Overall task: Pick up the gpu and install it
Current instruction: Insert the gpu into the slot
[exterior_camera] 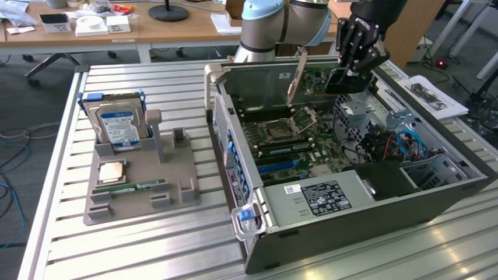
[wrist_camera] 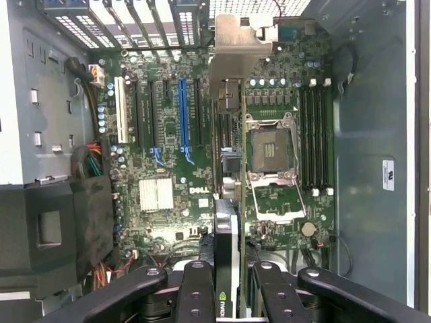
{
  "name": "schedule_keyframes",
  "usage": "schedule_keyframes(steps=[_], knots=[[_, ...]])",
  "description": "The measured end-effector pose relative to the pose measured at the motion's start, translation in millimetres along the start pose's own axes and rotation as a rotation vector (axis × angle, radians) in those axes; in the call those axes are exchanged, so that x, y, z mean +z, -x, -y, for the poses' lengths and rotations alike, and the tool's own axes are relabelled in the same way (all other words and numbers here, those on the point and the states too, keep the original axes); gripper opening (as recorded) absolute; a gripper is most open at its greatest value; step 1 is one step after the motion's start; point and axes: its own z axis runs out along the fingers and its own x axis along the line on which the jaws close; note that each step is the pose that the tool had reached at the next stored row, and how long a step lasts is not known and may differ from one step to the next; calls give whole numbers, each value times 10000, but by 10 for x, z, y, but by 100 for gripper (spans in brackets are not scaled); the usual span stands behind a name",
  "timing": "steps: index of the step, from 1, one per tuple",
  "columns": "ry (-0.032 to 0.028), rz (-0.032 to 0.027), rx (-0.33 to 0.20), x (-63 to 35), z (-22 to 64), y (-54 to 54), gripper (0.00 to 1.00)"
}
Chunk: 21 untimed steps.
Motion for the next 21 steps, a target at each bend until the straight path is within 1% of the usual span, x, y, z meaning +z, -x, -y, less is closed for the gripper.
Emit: schedule_keyframes(steps=[8,16,21], knots=[[-6,0,0,1,-42,-3,27],[-6,0,3,1,-52,-3,27],[-6,0,0,1,-96,-5,27]])
